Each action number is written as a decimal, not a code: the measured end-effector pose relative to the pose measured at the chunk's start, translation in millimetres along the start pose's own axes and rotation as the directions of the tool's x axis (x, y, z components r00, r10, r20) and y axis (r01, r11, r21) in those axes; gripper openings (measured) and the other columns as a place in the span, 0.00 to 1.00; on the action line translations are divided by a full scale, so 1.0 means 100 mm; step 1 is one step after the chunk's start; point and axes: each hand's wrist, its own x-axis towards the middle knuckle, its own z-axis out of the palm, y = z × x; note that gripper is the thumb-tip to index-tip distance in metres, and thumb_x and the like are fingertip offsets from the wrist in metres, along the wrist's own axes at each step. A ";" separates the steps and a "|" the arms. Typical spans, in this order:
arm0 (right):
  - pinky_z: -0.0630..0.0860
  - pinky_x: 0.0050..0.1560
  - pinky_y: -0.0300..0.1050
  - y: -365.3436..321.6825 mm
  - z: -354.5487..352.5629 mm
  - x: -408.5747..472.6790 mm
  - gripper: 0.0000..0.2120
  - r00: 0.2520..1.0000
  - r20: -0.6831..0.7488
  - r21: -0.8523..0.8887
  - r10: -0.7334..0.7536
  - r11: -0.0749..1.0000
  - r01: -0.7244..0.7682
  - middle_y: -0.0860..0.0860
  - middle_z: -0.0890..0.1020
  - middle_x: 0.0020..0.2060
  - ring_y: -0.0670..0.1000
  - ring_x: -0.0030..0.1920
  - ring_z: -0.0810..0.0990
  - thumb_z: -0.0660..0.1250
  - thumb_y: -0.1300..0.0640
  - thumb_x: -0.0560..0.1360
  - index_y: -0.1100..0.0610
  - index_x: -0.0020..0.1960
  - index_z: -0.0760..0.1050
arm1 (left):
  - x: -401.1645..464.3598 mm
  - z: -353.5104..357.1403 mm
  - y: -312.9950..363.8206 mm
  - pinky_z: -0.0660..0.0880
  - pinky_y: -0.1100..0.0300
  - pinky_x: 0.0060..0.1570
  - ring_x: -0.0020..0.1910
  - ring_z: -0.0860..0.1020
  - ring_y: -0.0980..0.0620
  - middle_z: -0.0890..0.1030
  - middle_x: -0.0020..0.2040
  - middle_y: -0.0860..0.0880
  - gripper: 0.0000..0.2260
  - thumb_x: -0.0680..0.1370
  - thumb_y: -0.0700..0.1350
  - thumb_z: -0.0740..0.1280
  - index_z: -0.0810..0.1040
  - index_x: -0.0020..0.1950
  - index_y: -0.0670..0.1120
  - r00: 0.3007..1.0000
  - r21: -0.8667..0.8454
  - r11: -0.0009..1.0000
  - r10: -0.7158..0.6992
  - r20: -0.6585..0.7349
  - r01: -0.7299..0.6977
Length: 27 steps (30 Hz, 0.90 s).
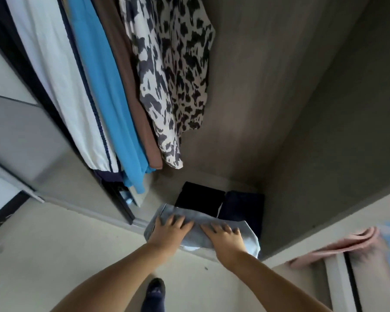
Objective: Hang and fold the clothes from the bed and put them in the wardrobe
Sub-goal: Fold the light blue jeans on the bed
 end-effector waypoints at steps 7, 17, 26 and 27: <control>0.51 0.73 0.62 0.17 0.00 1.17 0.37 0.982 -0.021 0.133 0.189 0.974 -0.185 0.50 0.53 0.77 0.57 0.76 0.53 0.54 0.63 0.76 0.42 0.78 0.41 | 1.31 0.00 -0.64 0.74 0.32 0.48 0.60 0.77 0.38 0.77 0.63 0.47 0.28 0.64 0.38 0.66 0.77 0.64 0.54 0.981 0.096 0.981 0.179 -0.080 -0.171; 0.74 0.43 0.75 0.91 1.14 3.59 0.39 0.957 -0.211 -0.044 0.200 0.976 -0.213 0.60 0.81 0.56 0.69 0.52 0.80 0.79 0.63 0.53 0.51 0.64 0.77 | 3.76 1.33 -0.94 0.78 0.38 0.40 0.45 0.81 0.38 0.82 0.55 0.43 0.27 0.68 0.39 0.51 0.81 0.60 0.47 0.967 0.042 0.988 0.153 -0.202 -0.148; 0.39 0.65 0.80 1.15 2.63 4.63 0.44 0.959 -0.007 0.079 0.284 0.956 -0.283 0.56 0.29 0.74 0.68 0.72 0.29 0.60 0.59 0.77 0.41 0.75 0.29 | 4.88 2.93 -0.89 0.67 0.27 0.55 0.67 0.70 0.33 0.69 0.72 0.43 0.35 0.67 0.40 0.60 0.56 0.73 0.55 0.966 0.081 0.981 0.191 -0.175 -0.179; 0.37 0.65 0.79 1.14 2.72 4.64 0.45 0.965 0.040 0.108 0.260 0.959 -0.263 0.55 0.25 0.72 0.68 0.70 0.25 0.60 0.57 0.77 0.40 0.73 0.27 | 4.89 3.09 -0.89 0.64 0.27 0.58 0.70 0.65 0.33 0.64 0.75 0.43 0.37 0.68 0.40 0.60 0.51 0.74 0.56 0.969 0.070 0.982 0.183 -0.166 -0.174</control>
